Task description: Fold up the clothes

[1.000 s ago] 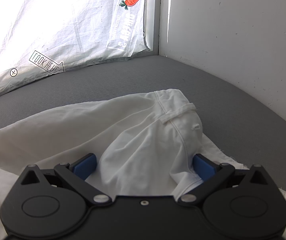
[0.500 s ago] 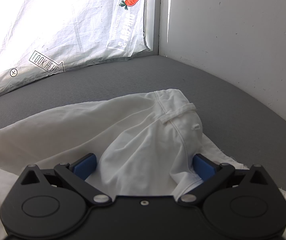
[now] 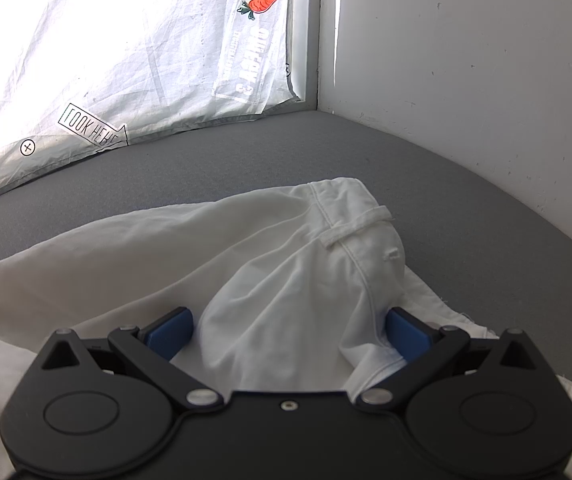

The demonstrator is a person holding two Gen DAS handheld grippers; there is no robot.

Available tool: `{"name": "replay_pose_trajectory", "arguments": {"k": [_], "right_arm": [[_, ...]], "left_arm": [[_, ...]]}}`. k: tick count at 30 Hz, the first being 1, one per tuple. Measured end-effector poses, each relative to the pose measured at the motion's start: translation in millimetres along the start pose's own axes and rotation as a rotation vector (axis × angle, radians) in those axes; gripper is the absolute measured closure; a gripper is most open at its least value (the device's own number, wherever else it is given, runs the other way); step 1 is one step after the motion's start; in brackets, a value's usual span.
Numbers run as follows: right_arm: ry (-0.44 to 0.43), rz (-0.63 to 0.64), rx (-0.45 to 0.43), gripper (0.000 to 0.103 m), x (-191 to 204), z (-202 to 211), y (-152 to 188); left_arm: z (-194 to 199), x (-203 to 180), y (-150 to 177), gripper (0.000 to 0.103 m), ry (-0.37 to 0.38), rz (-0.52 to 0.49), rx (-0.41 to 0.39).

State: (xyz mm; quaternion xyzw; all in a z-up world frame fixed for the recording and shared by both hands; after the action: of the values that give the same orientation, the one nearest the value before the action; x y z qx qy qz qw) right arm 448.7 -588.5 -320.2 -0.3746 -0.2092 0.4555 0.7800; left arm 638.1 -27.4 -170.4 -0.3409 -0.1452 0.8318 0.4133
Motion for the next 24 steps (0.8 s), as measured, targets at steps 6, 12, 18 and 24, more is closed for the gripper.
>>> {"name": "replay_pose_trajectory", "arguments": {"k": [6,12,18,24], "right_arm": [[-0.010,-0.012,-0.003,0.000,-1,1,0],[-0.009,-0.010,-0.002,0.000,-1,1,-2],[-0.005,-0.002,0.000,0.000,0,2,-3],[-0.057,0.023,0.063,0.000,-4,3,-10]], "left_arm": [[157,0,29,0.101,0.153,-0.064,-0.259],[194,125,106,0.101,-0.166,0.072,-0.221],[142,251,189,0.100,-0.402,0.193,0.016],[112,263,217,0.097,-0.487,0.079,0.078]]}}
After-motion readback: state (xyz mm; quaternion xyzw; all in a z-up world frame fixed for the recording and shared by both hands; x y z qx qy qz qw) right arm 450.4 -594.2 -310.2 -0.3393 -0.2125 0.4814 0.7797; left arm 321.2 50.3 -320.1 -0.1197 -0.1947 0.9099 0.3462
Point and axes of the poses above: each gripper's, at about its wrist camera, not at the fingertips, and z roughly against the way its jaws point, x to its left, y to its underside, the point moved 6 cm from there along -z, roughly the way its jaws point
